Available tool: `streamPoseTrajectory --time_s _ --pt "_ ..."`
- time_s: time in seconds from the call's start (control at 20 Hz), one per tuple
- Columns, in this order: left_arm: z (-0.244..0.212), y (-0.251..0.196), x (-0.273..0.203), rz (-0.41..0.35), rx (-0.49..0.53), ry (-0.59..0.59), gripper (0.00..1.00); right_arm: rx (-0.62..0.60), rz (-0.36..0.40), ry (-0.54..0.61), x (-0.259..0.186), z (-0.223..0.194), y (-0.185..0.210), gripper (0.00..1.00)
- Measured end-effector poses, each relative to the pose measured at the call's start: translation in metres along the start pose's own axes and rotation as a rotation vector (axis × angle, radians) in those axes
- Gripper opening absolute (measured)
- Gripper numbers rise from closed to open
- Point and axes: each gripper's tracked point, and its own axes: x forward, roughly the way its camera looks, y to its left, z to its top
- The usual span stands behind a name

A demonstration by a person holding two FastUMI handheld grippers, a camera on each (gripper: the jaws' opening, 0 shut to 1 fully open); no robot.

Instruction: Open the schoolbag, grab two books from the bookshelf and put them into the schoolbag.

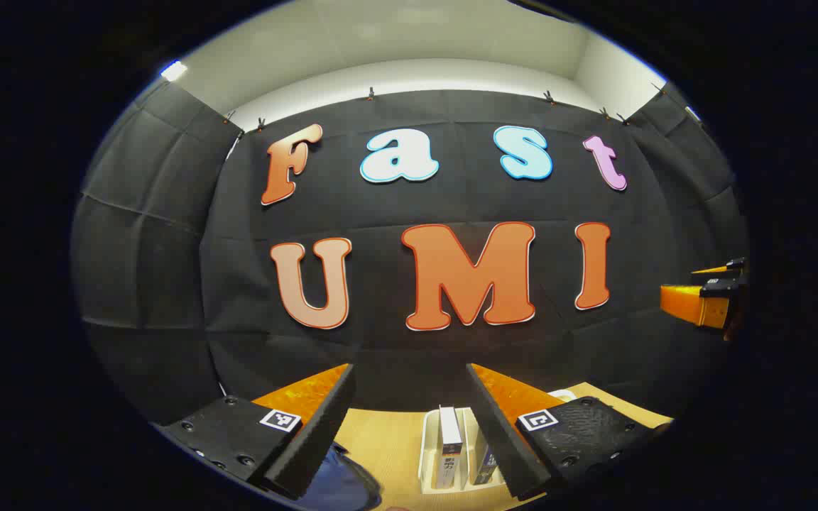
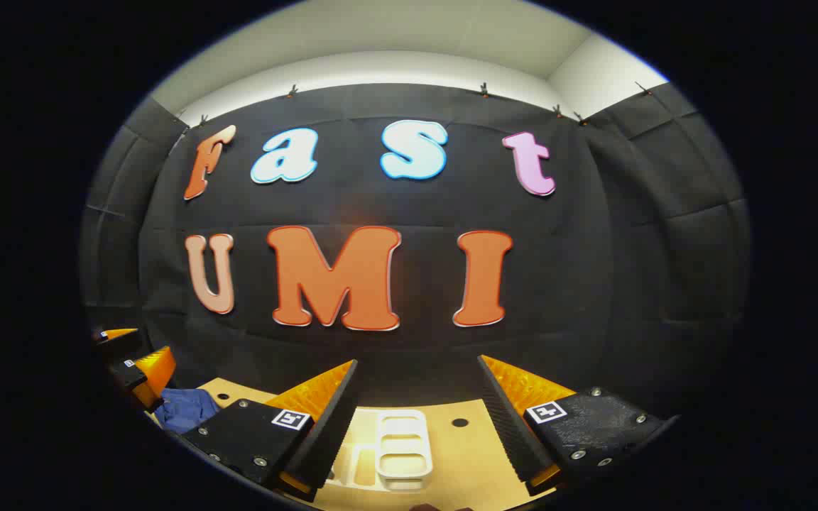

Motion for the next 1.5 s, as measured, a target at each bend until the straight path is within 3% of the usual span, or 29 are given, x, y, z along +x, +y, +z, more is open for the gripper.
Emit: streamPoseTrajectory --time_s 0.2,0.6,0.9,1.5 --pt "-0.010 0.004 -0.007 0.027 0.000 0.013 0.98 0.034 0.069 0.057 0.000 -0.022 0.021 0.95" --pt "-0.033 0.030 0.012 -0.052 0.018 0.025 0.96 0.056 -0.028 0.077 -0.001 -0.035 0.054 0.95" --pt "-0.043 0.049 0.024 -0.077 -0.013 0.026 0.99 0.045 -0.054 0.089 -0.002 -0.036 0.076 0.95" --pt "-0.050 0.077 0.034 -0.030 -0.019 0.027 0.96 0.035 0.017 0.094 0.015 -0.037 0.111 0.95"
